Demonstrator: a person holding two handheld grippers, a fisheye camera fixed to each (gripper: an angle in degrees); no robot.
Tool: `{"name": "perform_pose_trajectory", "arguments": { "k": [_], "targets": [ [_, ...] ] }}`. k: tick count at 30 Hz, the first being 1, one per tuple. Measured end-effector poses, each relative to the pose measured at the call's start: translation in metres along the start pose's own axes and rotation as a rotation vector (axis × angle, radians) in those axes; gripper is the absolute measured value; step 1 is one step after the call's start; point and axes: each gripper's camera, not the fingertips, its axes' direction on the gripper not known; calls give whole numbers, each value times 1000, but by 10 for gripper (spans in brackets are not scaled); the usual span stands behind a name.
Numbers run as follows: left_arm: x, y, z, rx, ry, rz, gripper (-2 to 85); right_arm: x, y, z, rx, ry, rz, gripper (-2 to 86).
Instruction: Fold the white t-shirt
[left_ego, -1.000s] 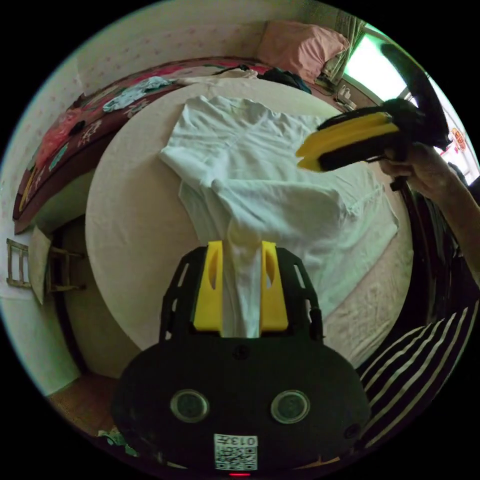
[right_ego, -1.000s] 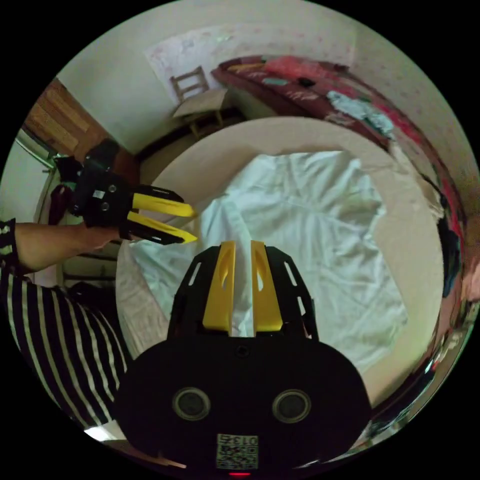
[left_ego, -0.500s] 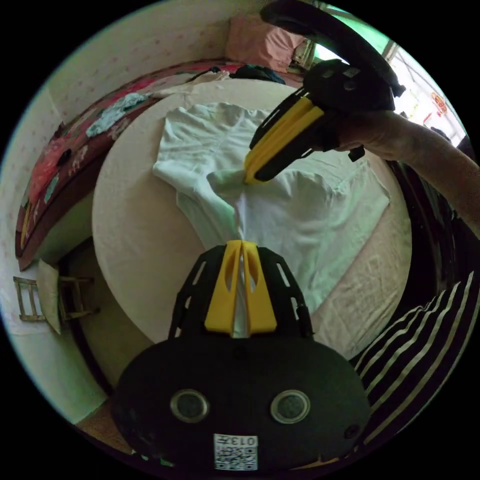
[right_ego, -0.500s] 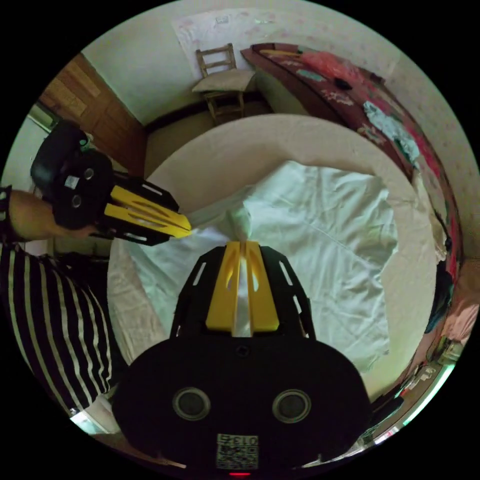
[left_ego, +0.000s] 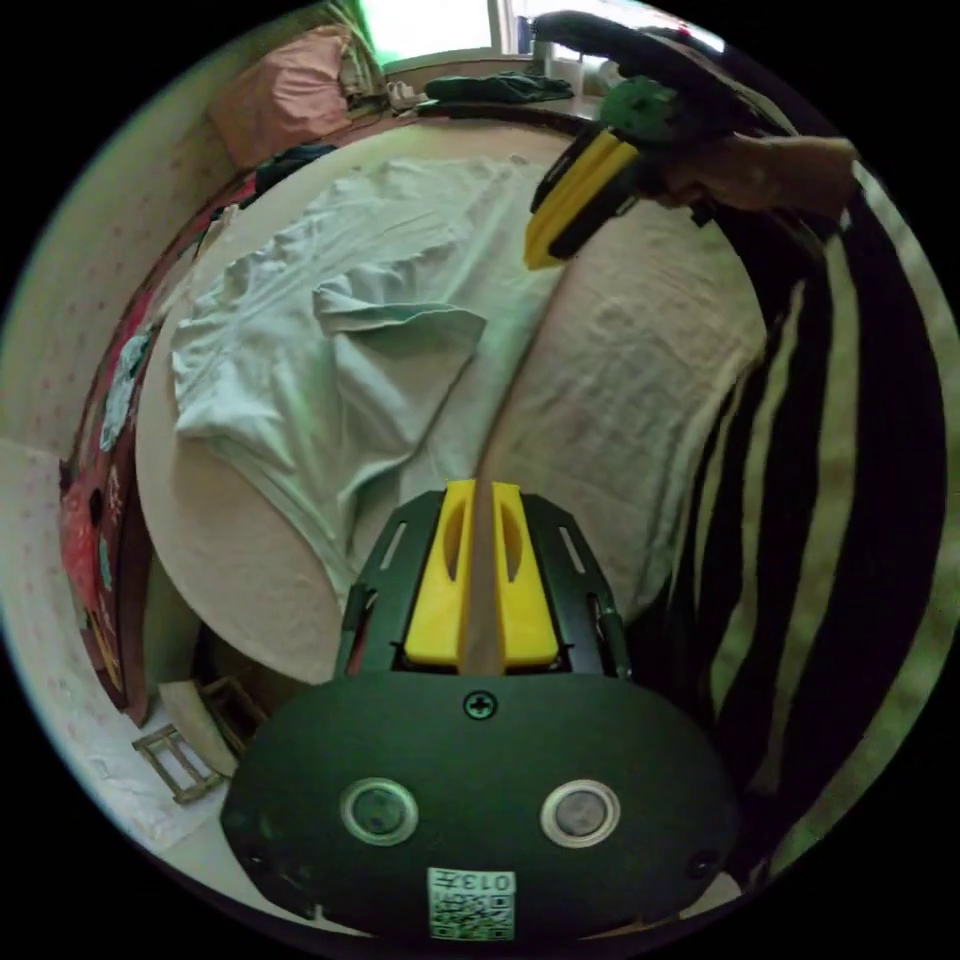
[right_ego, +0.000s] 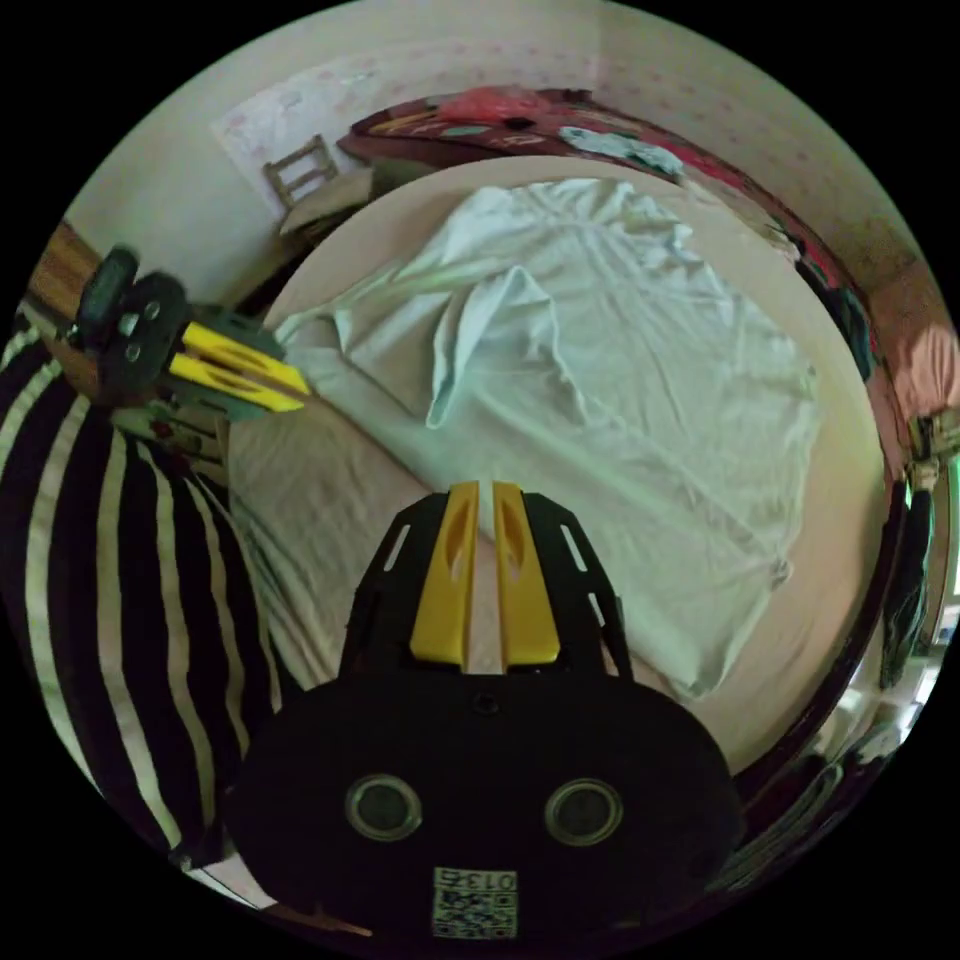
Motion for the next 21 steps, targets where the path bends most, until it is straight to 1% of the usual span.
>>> {"name": "perform_pose_trajectory", "arguments": {
  "k": [2, 4, 5, 7, 8, 9, 11, 14, 15, 17, 18, 19, 21],
  "targets": [
    [9, 8, -6, 14, -78, 42, 10, 14, -1, -7, 29, 4, 61, 57],
    [1, 12, -10, 33, -210, -27, 16, 30, -13, -13, 80, -8, 122, 66],
    [-5, 11, -9, 31, -215, -55, 19, 40, -24, -17, 124, -39, 156, 74],
    [-29, 2, -6, 22, -152, -150, 49, 51, -45, -19, 168, -90, 182, 92],
    [-34, 0, -4, 24, -134, -165, 61, 54, -62, -18, 170, -137, 177, 108],
    [-41, -6, 0, 25, -106, -184, 76, 53, -78, -16, 160, -187, 147, 112],
    [-45, -15, 8, -6, -88, -186, 83, 43, -102, -8, 103, -199, 80, 110],
    [-46, -20, 24, -41, -73, -185, 80, 21, -122, 22, -35, -7, -33, 63],
    [-47, -19, 25, -20, -65, -189, 88, 19, -121, 35, -89, 60, -44, 40],
    [-51, -17, 25, -21, -67, -245, 111, 30, -112, 37, -103, 75, 7, 31],
    [-55, -14, 26, -21, -77, -295, 124, 43, -100, 26, -56, -7, 57, 26],
    [-57, -9, 26, -8, -98, -338, 132, 50, -93, 21, -42, -41, 85, 24],
    [-61, -4, 28, 21, -70, -360, 133, 79, -53, 9, -23, -127, 197, 18]
  ]
}}
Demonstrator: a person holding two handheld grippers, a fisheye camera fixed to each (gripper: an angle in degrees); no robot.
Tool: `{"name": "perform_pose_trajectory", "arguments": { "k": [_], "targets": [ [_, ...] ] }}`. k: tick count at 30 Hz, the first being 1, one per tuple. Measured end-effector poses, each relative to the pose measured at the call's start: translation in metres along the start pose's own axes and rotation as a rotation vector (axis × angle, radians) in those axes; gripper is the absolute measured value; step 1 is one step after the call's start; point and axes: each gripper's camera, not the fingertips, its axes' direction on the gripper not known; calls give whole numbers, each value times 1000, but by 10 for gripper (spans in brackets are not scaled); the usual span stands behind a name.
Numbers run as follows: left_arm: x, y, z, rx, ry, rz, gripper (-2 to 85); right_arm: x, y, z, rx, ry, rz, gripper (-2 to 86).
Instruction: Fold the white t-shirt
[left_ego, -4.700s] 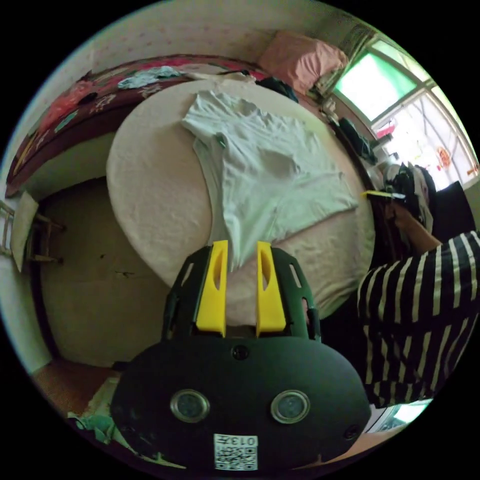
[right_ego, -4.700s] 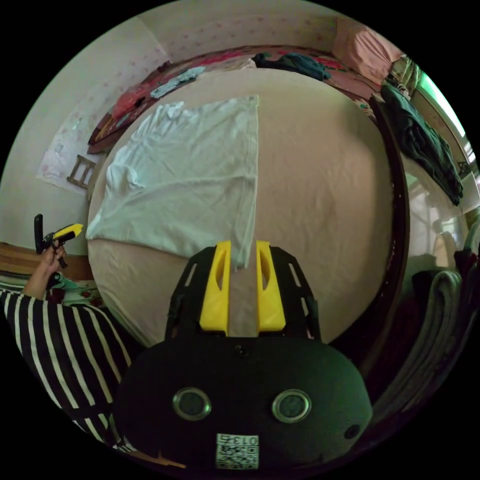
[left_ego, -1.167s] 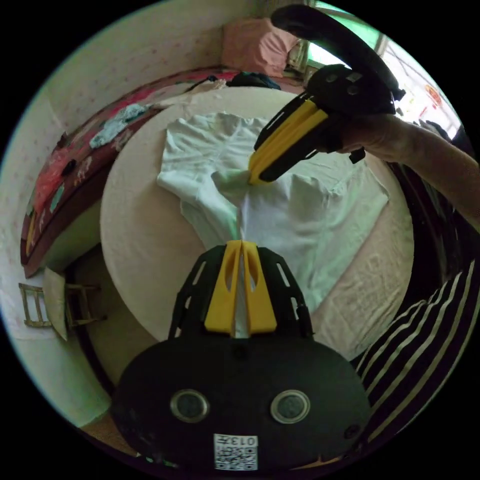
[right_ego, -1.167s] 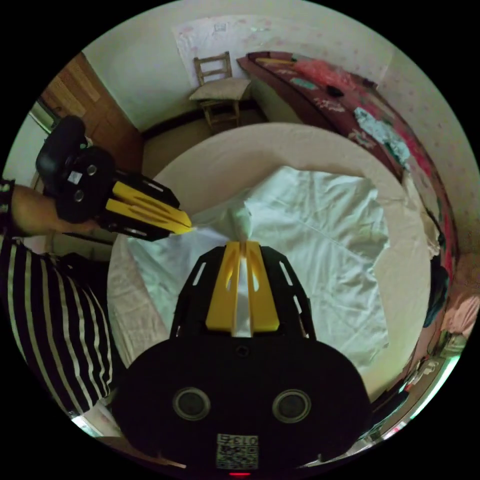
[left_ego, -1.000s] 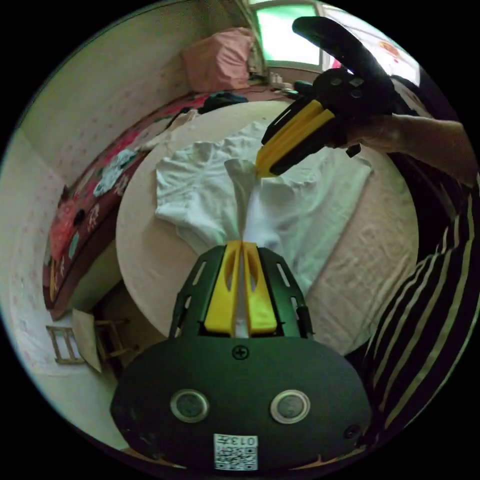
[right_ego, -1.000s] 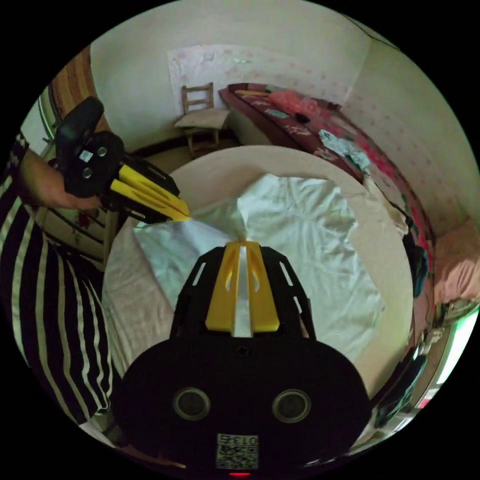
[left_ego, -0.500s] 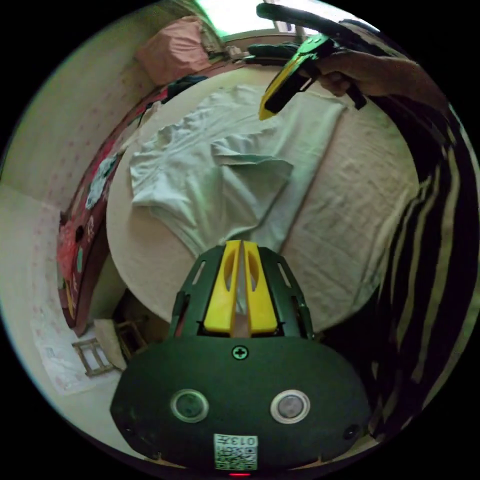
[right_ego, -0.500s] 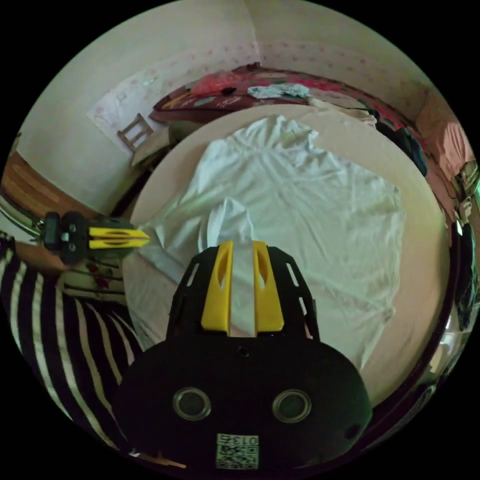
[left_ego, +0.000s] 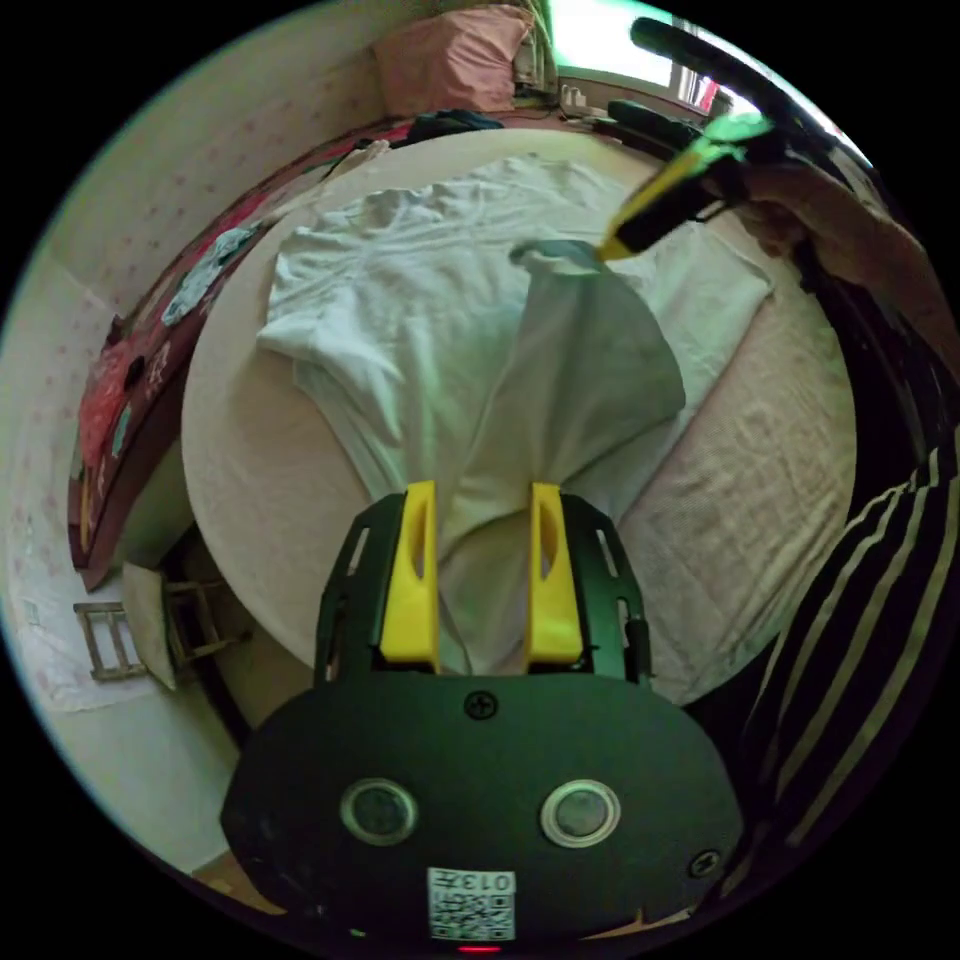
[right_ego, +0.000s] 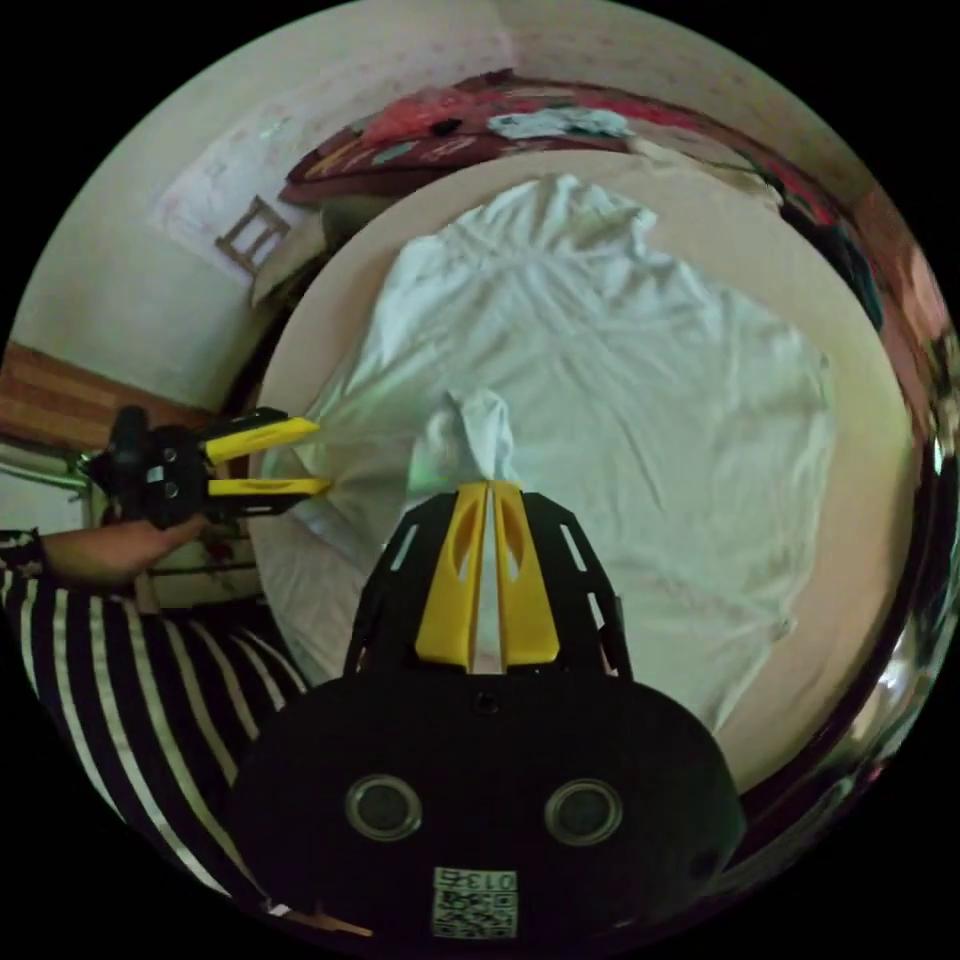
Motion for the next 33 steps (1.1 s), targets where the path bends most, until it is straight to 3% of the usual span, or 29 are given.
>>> {"name": "perform_pose_trajectory", "arguments": {
  "k": [7, 9, 14, 20, 24, 27, 30, 33],
  "targets": [
    [-8, -1, 4, -9, 17, -3, 135, 61, 99, 1, 25, -67, 308, 62],
    [-8, -6, 1, -38, -2, 19, 136, 48, 88, -9, 91, -8, 260, 106],
    [-8, -21, -17, 61, 17, 26, 134, -2, 26, -6, 170, 74, 17, 124],
    [-8, -31, 15, -41, -4, 75, 123, -1, -4, 45, 24, 294, -4, 43],
    [-31, -25, 19, -18, 97, -24, 128, 45, 34, 40, 45, 126, 125, 37],
    [-34, -26, 20, -26, 81, -20, 133, 79, 71, 24, 169, -38, 282, 21],
    [-46, -29, 19, -72, 118, -63, 130, 105, 100, 4, 273, -36, 403, 11],
    [-48, -31, 0, 38, 137, -38, 120, 98, 96, -5, 304, -31, 325, 8]
  ]
}}
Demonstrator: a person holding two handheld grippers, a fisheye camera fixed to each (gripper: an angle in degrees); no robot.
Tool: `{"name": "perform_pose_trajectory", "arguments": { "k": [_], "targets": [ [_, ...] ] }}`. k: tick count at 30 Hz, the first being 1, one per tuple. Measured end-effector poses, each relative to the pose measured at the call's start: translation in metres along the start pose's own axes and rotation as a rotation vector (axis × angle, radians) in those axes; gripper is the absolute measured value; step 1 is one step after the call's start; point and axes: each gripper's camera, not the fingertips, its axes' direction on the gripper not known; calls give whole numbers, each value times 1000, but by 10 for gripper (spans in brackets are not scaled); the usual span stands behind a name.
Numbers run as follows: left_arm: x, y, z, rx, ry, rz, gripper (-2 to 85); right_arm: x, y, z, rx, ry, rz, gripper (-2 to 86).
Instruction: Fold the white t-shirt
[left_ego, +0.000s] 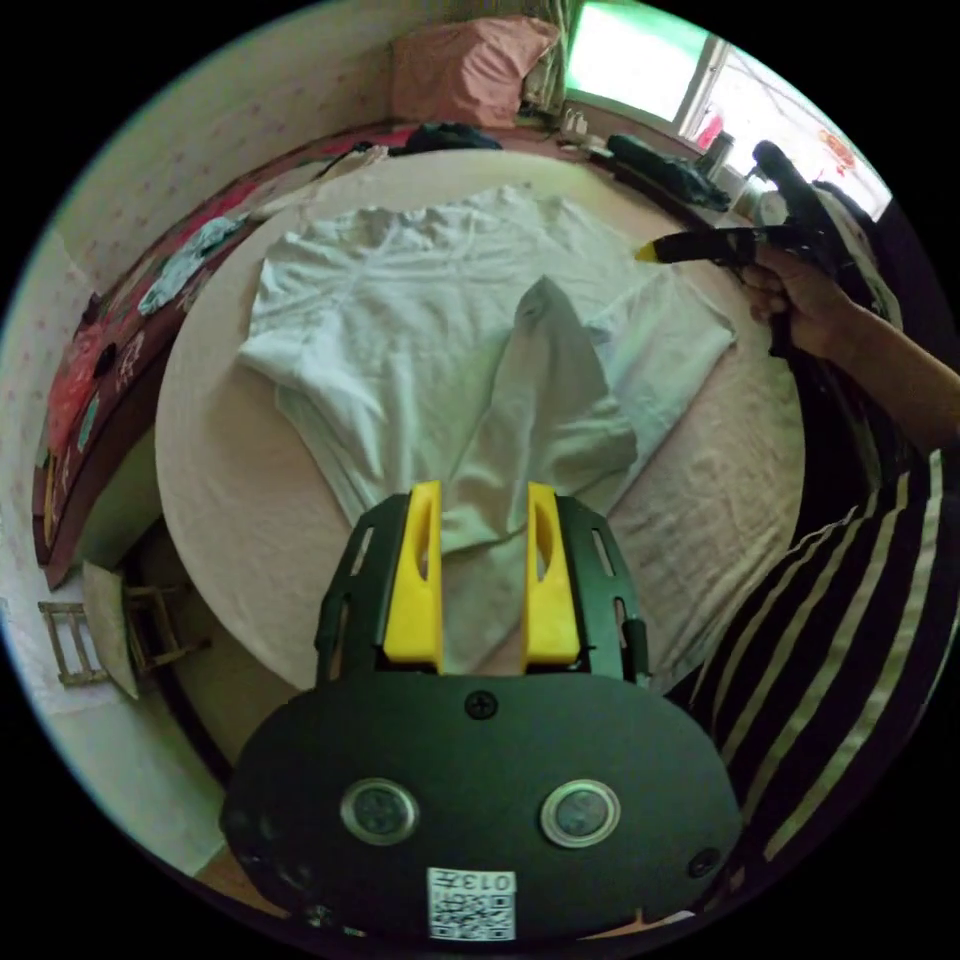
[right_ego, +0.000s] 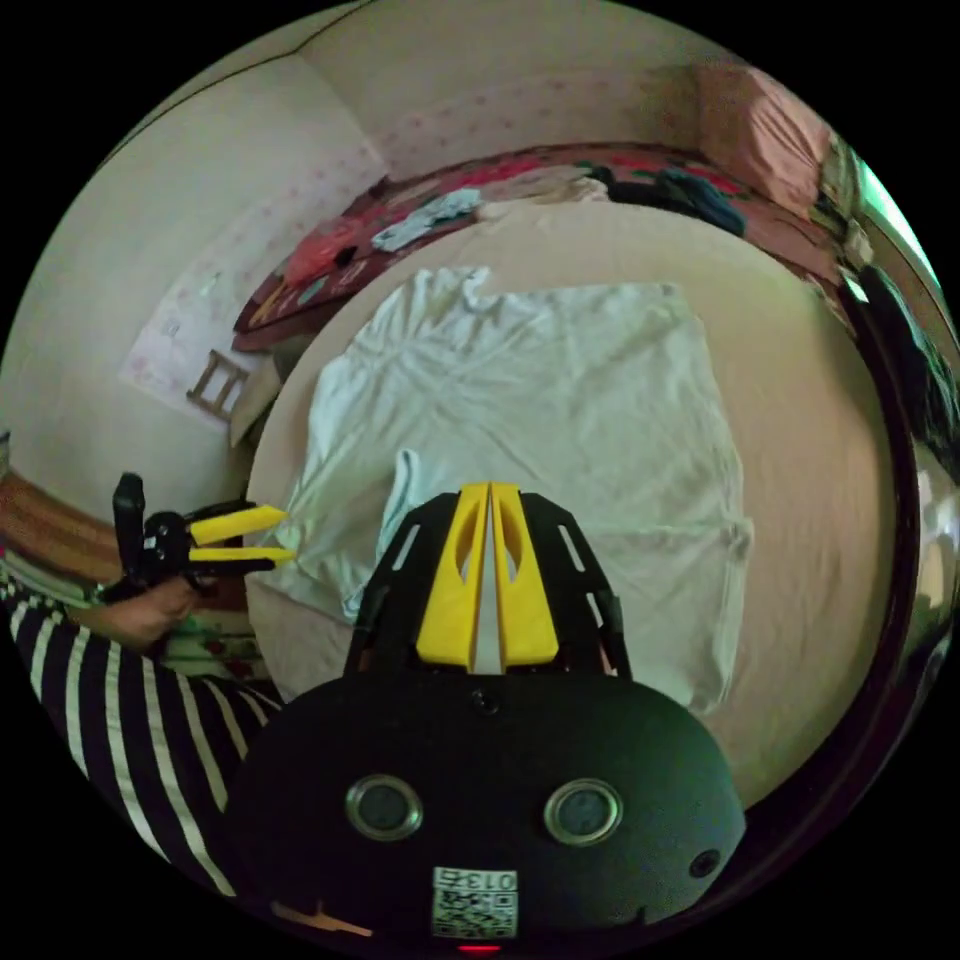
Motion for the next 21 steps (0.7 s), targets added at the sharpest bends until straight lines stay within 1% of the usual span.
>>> {"name": "perform_pose_trajectory", "arguments": {
  "k": [1, 3, 5, 7, 9, 11, 12, 14, 16, 17, 18, 19, 20, 21],
  "targets": [
    [4, -4, -3, 17, 31, 41, 117, -6, -2, 1, -2, -6, -32, 8],
    [12, -12, -2, 18, 68, 97, 115, -37, -8, 12, -13, -31, -169, 9],
    [22, -20, 1, 26, 74, 144, 115, -62, -12, 26, -21, -28, -275, 10],
    [35, -32, 10, -8, 53, 218, 117, -84, -17, 43, -36, -7, -379, 14],
    [39, -38, 20, -72, 38, 248, 118, -102, -23, 65, -38, 83, -480, 23],
    [37, -37, 31, -135, 44, 237, 117, -103, -30, 79, -57, 169, -500, 36],
    [34, -34, 28, -98, 46, 215, 114, -98, -35, 85, -69, 169, -496, 46],
    [28, -32, 19, -77, 21, 180, 113, -87, -45, 91, -144, 103, -449, 57],
    [17, -29, 1, 34, -26, 119, 114, -76, -52, 94, -175, 45, -397, 53],
    [14, -29, 0, 44, -30, 104, 115, -73, -55, 97, -188, 30, -394, 44],
    [7, -31, 5, 20, -16, 88, 118, -72, -57, 103, -219, 25, -404, 29],
    [1, -33, 17, -47, 10, 71, 123, -72, -58, 108, -253, 20, -411, 21],
    [-2, -33, 22, -74, 22, 65, 124, -74, -60, 120, -346, 20, -431, 16],
    [-4, -29, 27, -62, 29, 57, 125, -74, -61, 125, -355, 53, -444, 12]
  ]
}}
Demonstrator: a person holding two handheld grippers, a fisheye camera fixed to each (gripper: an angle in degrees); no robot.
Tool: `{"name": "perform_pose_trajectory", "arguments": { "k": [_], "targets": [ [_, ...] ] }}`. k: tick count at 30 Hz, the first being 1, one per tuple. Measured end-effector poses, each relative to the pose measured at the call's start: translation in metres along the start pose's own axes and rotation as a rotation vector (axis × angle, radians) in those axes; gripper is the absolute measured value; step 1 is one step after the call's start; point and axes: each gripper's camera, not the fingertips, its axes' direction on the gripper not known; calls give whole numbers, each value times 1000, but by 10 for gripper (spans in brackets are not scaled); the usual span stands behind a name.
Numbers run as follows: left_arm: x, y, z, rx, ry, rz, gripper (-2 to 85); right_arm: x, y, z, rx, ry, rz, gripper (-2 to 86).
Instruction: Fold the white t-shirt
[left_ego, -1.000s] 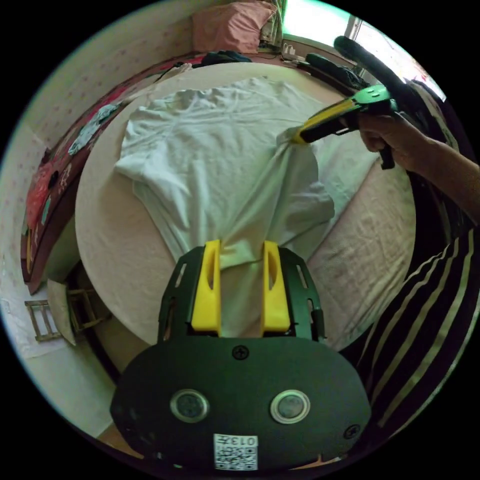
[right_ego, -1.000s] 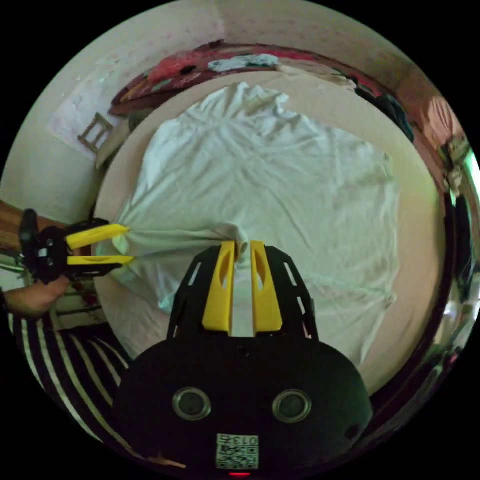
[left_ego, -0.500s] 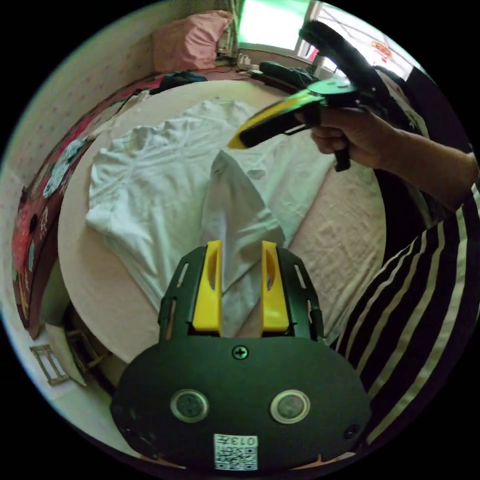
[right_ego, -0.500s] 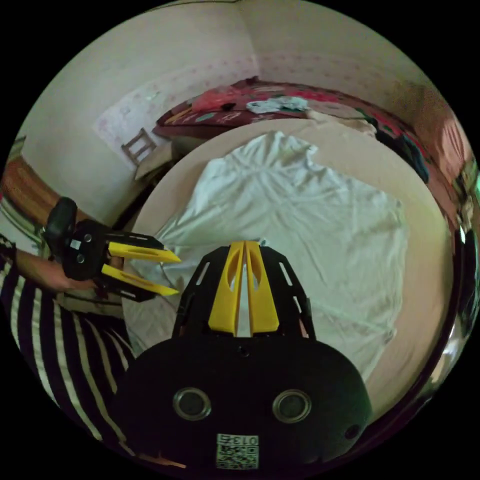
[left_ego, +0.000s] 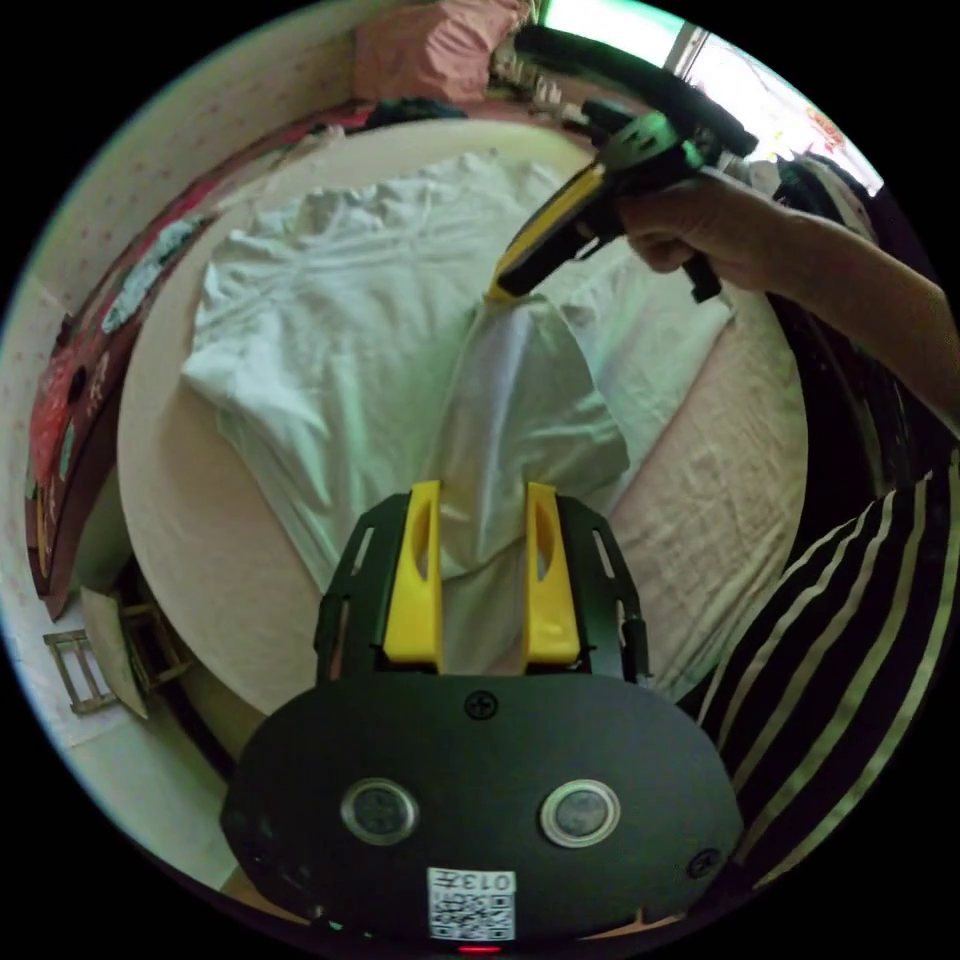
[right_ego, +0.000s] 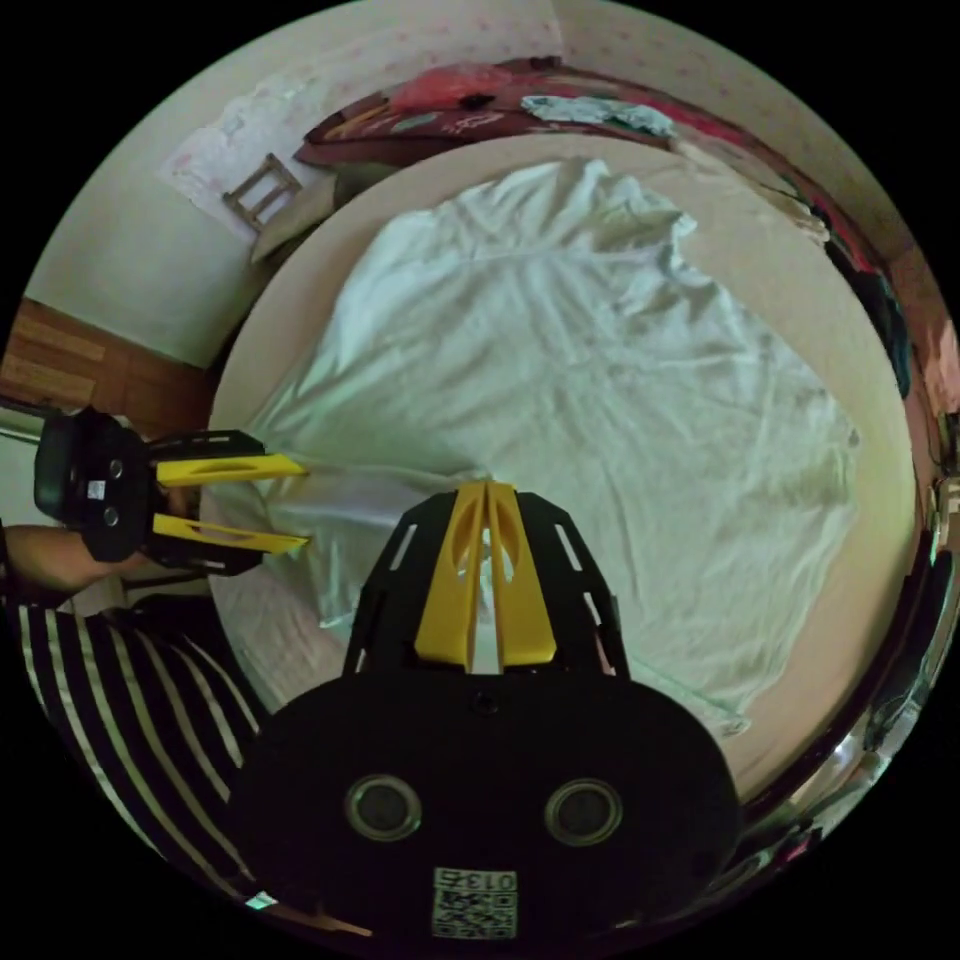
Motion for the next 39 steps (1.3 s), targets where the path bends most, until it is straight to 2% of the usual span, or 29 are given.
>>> {"name": "perform_pose_trajectory", "arguments": {
  "k": [4, 6, 9, 11, 16, 20, 22, 26, 30, 31, 33, 35, 37, 39],
  "targets": [
    [4, 7, -2, 27, -48, -11, 126, 11, 9, -6, 89, 106, 54, 12],
    [2, 8, -4, 27, -44, -43, 126, 31, 22, -11, 154, 79, 163, 23],
    [3, 3, -20, 83, -54, -20, 128, 41, 32, -23, 272, -41, 143, 59],
    [1, -3, -30, 123, -96, -16, 131, 40, 25, -17, 223, -99, 100, 70],
    [-16, -19, -10, 5, -46, -18, 96, 40, 7, 11, 73, -188, 27, 47],
    [-5, -14, -12, 18, -101, 37, 45, 33, 10, 6, 72, -79, 2, 25],
    [1, -8, -14, 29, -133, 42, 31, 38, 18, -3, 147, -98, 47, 20],
    [1, 1, -19, 54, -142, -5, 32, 80, 40, 4, 224, -367, 293, 11],
    [-19, 7, -28, 50, -52, -88, 60, 117, 78, -16, 454, -470, 489, 6],
    [-24, 9, -33, 52, -54, -105, 68, 117, 81, -22, 451, -446, 473, 6],
    [-27, 11, -44, 87, -101, -104, 74, 96, 82, -41, 378, -228, 334, 5],
    [-22, 12, -51, 106, -149, -60, 73, 72, 79, -45, 349, -156, 226, 5],
    [-13, 10, -46, 54, -193, 15, 61, 39, 75, -44, 331, -101, 101, 3],
    [-11, 12, -37, 3, -244, 39, 43, -11, 71, -33, 297, 41, -56, 1]
  ]
}}
